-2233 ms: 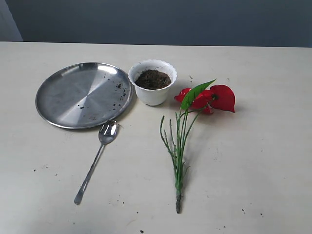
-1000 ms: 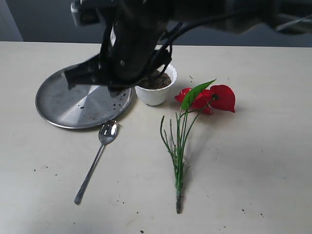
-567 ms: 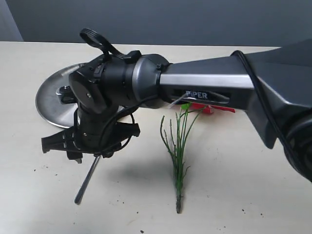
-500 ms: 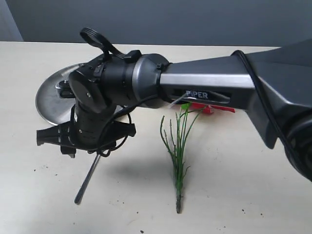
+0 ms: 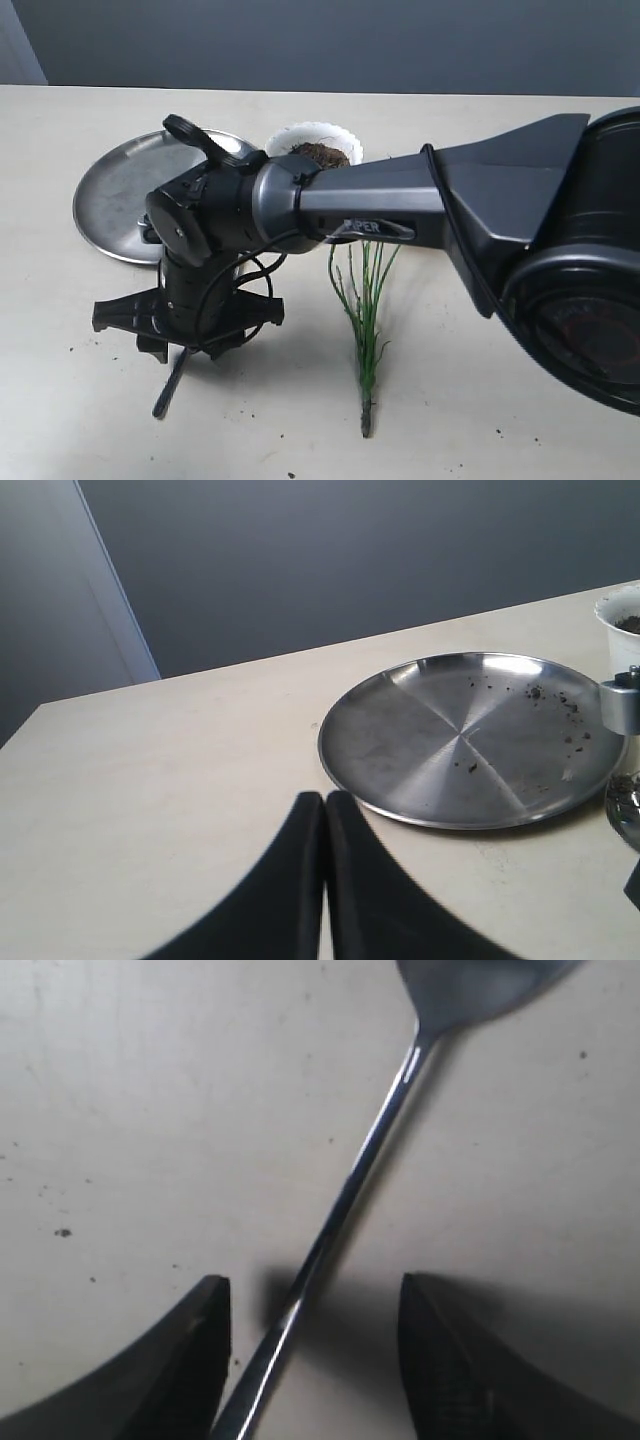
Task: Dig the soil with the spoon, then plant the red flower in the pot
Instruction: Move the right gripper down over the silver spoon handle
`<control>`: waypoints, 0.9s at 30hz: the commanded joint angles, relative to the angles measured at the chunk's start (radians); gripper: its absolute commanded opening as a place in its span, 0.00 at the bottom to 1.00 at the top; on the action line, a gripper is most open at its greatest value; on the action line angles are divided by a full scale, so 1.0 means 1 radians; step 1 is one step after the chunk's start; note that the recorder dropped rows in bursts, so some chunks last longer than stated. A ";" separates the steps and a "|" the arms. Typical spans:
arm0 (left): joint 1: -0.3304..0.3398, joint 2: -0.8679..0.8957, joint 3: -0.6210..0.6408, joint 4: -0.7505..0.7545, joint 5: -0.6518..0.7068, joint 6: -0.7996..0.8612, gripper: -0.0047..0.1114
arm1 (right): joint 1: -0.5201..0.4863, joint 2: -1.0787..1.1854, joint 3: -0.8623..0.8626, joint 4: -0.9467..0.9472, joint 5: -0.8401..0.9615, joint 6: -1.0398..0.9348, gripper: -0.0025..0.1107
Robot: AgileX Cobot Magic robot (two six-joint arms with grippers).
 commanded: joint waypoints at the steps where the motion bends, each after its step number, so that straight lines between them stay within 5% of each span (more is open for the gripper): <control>1: -0.002 -0.004 0.002 0.001 -0.004 -0.005 0.04 | 0.003 0.000 0.000 0.010 0.027 -0.001 0.46; 18: -0.002 -0.004 0.002 0.001 -0.006 -0.005 0.04 | 0.015 0.078 -0.004 0.139 0.096 0.045 0.46; 27: -0.002 -0.004 0.002 0.001 -0.006 -0.005 0.04 | 0.013 -0.034 -0.027 0.024 0.128 -0.010 0.46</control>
